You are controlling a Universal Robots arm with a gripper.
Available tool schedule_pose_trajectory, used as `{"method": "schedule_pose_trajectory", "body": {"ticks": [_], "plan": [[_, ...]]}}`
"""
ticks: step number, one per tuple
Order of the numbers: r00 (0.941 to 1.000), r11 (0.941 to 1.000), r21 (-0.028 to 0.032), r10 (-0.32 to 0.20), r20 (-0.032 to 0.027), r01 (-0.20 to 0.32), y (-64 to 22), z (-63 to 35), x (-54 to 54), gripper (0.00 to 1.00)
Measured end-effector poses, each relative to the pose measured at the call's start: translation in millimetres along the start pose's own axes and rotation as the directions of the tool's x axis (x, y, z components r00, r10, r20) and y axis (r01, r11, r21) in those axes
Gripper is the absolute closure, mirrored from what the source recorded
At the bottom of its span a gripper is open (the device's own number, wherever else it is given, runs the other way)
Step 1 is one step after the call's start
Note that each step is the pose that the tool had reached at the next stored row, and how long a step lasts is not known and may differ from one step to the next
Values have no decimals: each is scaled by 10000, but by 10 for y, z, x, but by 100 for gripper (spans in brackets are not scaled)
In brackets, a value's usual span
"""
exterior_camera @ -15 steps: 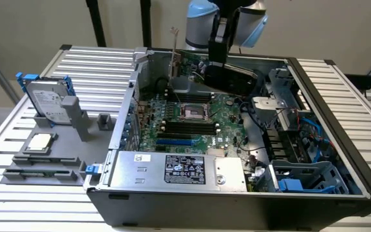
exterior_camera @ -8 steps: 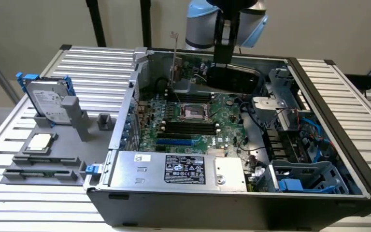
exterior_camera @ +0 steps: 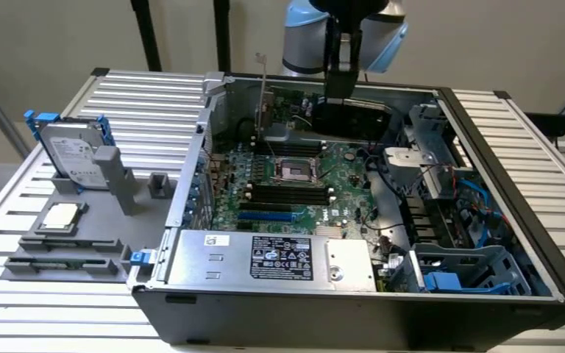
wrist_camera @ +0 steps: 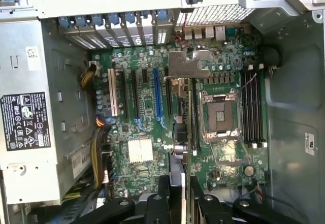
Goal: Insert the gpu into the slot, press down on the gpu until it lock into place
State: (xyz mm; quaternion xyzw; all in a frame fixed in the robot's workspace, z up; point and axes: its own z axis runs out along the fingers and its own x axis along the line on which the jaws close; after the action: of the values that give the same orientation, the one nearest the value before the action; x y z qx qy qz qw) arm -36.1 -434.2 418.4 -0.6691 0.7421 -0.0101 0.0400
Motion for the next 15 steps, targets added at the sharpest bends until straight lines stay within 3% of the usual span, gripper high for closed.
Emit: {"method": "schedule_pose_trajectory", "body": {"ticks": [6,10,15], "plan": [[9997,9997,7,-231,16,231,128,41,17,74],[9995,9995,4,-309,23,309,264,104,34,74],[9992,9992,0,-397,29,397,376,187,54,74]]}}
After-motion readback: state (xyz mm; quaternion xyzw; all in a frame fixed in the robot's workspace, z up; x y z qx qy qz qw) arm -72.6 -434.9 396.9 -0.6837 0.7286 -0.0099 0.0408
